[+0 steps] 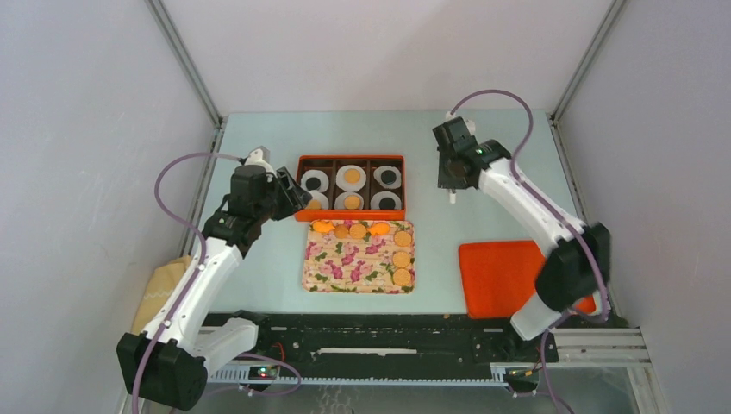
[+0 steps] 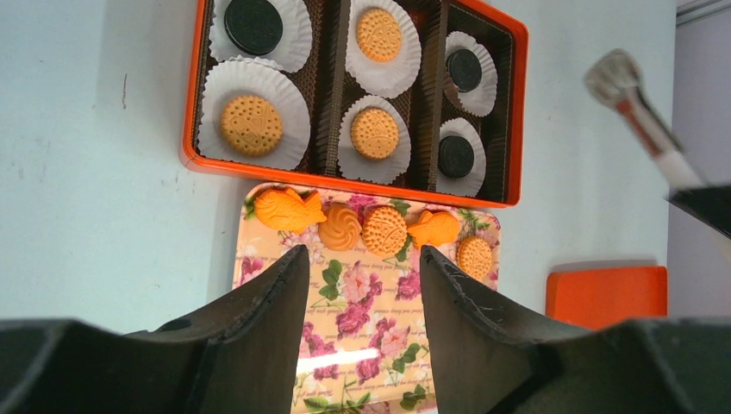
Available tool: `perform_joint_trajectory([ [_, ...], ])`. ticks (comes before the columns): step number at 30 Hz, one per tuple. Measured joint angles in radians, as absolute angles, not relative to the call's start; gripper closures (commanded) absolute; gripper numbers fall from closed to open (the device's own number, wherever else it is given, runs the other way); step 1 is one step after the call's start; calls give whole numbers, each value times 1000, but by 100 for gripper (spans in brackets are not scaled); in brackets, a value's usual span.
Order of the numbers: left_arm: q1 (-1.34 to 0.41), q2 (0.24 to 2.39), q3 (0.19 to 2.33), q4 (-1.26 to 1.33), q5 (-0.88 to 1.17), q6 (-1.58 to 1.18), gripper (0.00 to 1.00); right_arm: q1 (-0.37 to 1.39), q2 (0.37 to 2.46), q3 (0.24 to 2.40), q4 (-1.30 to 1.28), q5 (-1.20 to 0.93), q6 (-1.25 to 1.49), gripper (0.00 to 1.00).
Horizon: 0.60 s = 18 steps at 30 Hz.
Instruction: Pack the cookies
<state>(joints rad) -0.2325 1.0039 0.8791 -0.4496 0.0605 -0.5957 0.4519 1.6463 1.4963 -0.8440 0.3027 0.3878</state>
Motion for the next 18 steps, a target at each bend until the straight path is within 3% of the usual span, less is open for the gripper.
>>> perform_joint_trajectory([
  [6, -233, 1006, 881, -445, 60, -595, 45, 314, 1953, 1608, -783, 284, 364, 91],
  [14, -233, 1039, 881, -429, 61, -595, 45, 179, 2124, 1812, -793, 237, 355, 87],
  [18, -233, 1053, 881, -427, 68, -598, 45, 130, 2204, 1853, -836, 233, 356, 64],
])
